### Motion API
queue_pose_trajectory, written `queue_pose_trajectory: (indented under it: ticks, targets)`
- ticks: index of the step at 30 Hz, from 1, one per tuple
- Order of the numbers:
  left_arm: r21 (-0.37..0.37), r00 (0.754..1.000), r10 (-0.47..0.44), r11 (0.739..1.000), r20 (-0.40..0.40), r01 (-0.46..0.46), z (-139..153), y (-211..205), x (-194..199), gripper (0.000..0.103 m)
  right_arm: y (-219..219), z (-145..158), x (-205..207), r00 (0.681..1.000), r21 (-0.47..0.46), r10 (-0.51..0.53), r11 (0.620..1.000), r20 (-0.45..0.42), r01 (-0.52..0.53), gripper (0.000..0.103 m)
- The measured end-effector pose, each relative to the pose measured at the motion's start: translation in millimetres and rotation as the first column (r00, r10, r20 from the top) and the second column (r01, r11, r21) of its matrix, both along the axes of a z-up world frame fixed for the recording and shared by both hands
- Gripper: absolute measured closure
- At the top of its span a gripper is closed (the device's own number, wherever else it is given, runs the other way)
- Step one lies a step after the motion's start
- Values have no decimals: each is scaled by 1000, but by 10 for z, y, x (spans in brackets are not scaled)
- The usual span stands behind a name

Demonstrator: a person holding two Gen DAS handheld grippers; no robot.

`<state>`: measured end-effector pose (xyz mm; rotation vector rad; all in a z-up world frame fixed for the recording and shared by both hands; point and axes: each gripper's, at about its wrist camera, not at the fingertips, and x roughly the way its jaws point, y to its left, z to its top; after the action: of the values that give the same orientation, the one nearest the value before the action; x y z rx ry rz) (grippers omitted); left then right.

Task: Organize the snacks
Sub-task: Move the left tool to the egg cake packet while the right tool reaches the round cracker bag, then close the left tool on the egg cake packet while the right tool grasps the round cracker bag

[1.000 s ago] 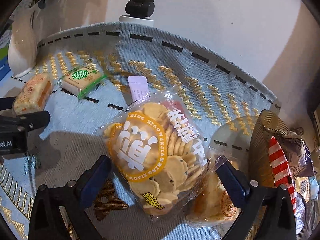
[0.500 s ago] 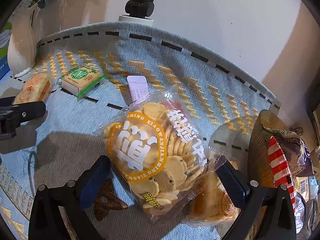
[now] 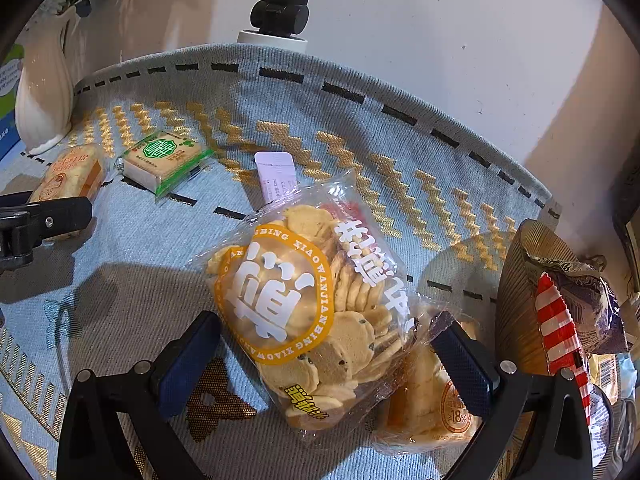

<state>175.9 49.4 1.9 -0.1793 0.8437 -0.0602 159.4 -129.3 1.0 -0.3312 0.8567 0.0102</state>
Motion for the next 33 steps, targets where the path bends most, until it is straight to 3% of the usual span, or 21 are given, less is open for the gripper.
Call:
queue_pose_trajectory:
  ticks: [8,13,18,19,20,22,25,31,33]
  targets:
    - [-16,999,40,999,7,-40,4,103,7,1,-55,39,-6,1000,40,11,999,7,-11,0]
    - [-17,996,86,996,6,-86,3,169,7,1,-175,99,-7,999,122,31,992,20,-34,0]
    - [30,992,130,991,1,-130,10,163,-2,1,-280,152,-30,998,199,50,978,38,-57,2]
    - [29,988,153,988,5,-153,18,187,-19,8,-301,167,-36,997,218,57,974,42,-65,5]
    - [-8,985,173,985,25,-172,35,261,-66,26,-326,186,-56,997,251,68,965,48,-78,7]
    - [-59,978,204,978,41,-201,38,384,-128,40,-392,217,-81,994,361,103,926,44,-112,14]
    - [-82,976,215,974,41,-211,28,443,-151,40,-455,175,-36,988,515,157,846,-2,-134,16]
    - [35,984,177,984,11,-177,30,246,-52,23,-381,156,-58,984,475,177,868,-17,-148,14]
    - [79,982,189,979,-2,-188,18,202,30,22,-323,127,-51,984,452,174,881,-34,-140,11]
